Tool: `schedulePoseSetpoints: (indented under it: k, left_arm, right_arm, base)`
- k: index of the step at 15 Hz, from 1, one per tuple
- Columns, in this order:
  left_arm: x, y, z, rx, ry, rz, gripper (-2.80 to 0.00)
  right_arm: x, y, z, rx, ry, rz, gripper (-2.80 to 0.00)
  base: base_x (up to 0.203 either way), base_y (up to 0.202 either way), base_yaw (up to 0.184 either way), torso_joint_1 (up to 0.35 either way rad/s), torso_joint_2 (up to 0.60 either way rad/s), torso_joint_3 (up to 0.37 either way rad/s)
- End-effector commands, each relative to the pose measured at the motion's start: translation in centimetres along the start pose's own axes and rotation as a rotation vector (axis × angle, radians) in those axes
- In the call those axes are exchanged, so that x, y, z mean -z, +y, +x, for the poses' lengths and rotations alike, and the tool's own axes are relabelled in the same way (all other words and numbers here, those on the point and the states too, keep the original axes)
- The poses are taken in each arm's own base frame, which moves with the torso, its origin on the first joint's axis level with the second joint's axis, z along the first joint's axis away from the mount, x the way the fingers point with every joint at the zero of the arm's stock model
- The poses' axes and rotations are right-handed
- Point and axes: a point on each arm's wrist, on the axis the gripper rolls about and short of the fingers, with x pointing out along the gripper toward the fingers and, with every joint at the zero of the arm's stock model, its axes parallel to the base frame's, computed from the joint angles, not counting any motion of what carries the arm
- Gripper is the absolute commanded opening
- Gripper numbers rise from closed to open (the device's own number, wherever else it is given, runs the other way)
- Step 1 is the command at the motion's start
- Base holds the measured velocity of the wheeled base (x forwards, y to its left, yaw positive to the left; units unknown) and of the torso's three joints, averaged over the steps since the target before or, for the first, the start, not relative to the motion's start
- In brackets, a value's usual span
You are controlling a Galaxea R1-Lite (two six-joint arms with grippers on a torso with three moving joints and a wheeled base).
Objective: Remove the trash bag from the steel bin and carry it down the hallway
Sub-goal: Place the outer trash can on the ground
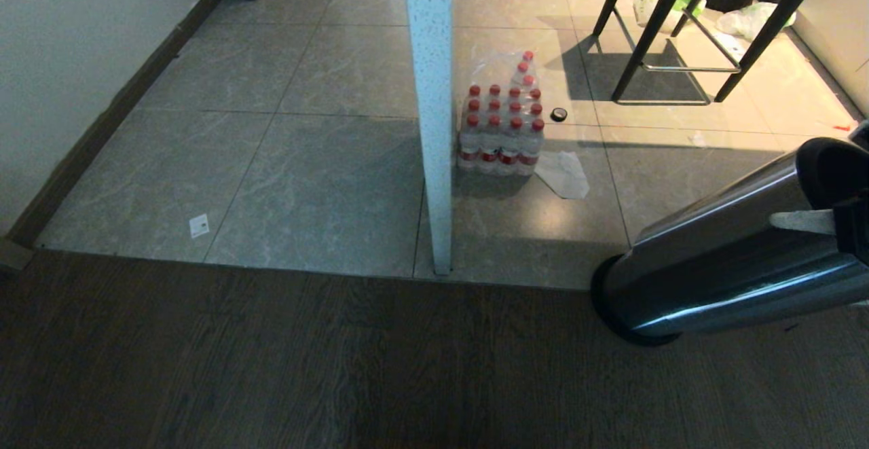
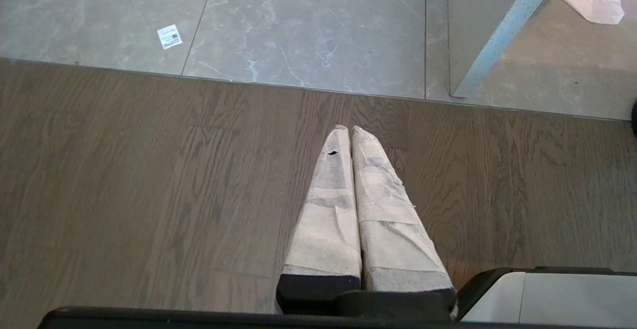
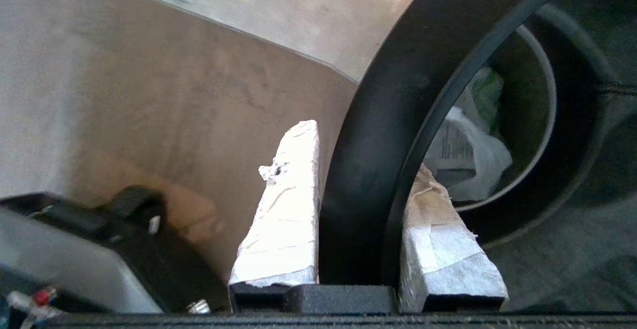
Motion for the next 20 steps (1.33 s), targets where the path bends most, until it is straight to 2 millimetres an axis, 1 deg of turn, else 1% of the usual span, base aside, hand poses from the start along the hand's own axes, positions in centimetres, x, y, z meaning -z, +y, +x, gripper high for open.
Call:
schedulePoseSetpoints:
  k: [1, 4, 6, 9, 11, 15, 17, 18, 20]
  left_arm:
    - [0.0, 0.0, 0.0, 0.000, 0.000, -0.002, -2.80]
    - [0.0, 0.0, 0.0, 0.000, 0.000, 0.000, -2.80]
    - [0.0, 0.0, 0.0, 0.000, 0.000, -0.001, -2.80]
    - [0.0, 0.0, 0.0, 0.000, 0.000, 0.000, -2.80]
    - [0.0, 0.0, 0.0, 0.000, 0.000, -0.002, -2.80]
    - [0.0, 0.0, 0.0, 0.000, 0.000, 0.000, -2.80]
    - [0.0, 0.0, 0.0, 0.000, 0.000, 0.000, -2.80]
    - [0.0, 0.0, 0.0, 0.000, 0.000, -0.001, -2.80]
    - [0.0, 0.0, 0.0, 0.000, 0.000, 0.000, -2.80]
  right_arm:
    - [-1.1, 2.0, -2.8, 0.011, -0.067, -0.059, -2.80]
    - [-1.7, 3.7, -5.0, 0.025, -0.117, -0.148, -2.80]
    - [-1.9, 4.2, -6.1, 0.046, -0.128, -0.212, -2.80]
    - [-2.4, 4.5, -7.3, 0.076, -0.137, -0.244, -2.80]
    - [-2.5, 5.2, -8.0, 0.088, -0.152, -0.263, -2.80]
    - [-2.4, 7.7, -10.1, 0.078, -0.171, -0.290, -2.80]
    - [-1.3, 9.4, -10.8, 0.041, -0.142, -0.329, -2.80]
    - [-0.7, 10.3, -10.9, -0.026, -0.125, -0.328, -2.80]
    - [-0.4, 11.9, -10.8, -0.198, -0.116, -0.316, -2.80]
  base:
    - [0.000, 0.000, 0.000, 0.000, 0.00, 0.000]
    - [0.000, 0.000, 0.000, 0.000, 0.00, 0.000]
    - [0.000, 0.000, 0.000, 0.000, 0.00, 0.000]
    - [0.000, 0.000, 0.000, 0.000, 0.00, 0.000]
    - [0.000, 0.000, 0.000, 0.000, 0.00, 0.000]
    - [0.000, 0.000, 0.000, 0.000, 0.00, 0.000]
    - [0.000, 0.000, 0.000, 0.000, 0.00, 0.000]
    - [0.000, 0.000, 0.000, 0.000, 0.00, 0.000]
    - [0.000, 0.000, 0.000, 0.000, 0.00, 0.000]
